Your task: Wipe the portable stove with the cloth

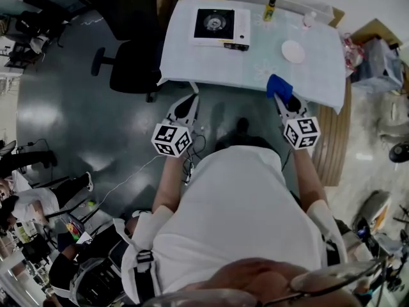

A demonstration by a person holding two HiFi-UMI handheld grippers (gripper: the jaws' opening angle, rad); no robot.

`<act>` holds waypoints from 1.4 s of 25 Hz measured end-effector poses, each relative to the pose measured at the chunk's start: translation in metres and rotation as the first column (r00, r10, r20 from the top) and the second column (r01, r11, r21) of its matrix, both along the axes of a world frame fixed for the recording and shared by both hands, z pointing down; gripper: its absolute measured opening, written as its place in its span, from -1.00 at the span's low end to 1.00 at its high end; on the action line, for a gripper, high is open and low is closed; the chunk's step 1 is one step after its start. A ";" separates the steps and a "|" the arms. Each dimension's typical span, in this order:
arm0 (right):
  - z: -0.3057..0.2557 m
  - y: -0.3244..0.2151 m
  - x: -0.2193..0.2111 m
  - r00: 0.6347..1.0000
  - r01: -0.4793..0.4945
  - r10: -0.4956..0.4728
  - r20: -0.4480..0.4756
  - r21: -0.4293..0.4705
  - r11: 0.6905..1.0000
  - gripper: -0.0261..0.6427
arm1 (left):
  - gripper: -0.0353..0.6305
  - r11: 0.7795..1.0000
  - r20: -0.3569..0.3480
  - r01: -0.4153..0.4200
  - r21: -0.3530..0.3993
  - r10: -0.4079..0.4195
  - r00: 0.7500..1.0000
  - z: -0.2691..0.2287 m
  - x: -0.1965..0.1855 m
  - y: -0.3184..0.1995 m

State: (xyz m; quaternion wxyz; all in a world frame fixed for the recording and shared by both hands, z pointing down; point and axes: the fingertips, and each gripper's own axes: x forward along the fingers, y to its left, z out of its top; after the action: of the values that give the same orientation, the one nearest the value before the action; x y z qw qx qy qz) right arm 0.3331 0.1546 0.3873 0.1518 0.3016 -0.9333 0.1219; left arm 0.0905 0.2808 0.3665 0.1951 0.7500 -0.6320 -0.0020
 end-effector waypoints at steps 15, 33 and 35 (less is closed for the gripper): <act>0.026 -0.109 -0.018 0.992 0.127 -0.127 0.007 -0.051 0.991 -0.52 | -0.80 0.995 0.023 0.088 -0.053 -0.087 0.996 0.012 0.001 -0.088; 0.049 -0.186 -0.034 0.995 0.101 -0.100 0.011 -0.082 0.992 -0.52 | -0.80 0.995 0.018 0.032 -0.099 -0.031 0.999 0.027 -0.002 -0.170; 0.053 -0.196 -0.039 0.997 0.080 -0.079 0.011 -0.086 0.993 -0.52 | -0.80 0.995 0.013 0.003 -0.100 -0.002 1.000 0.029 -0.006 -0.185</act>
State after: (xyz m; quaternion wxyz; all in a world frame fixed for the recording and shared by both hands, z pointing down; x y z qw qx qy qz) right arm 0.2938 -0.0409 0.4399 0.1658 0.2569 -0.9391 0.1571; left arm 0.0844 0.0962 0.3958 0.2283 0.7384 -0.6336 0.0345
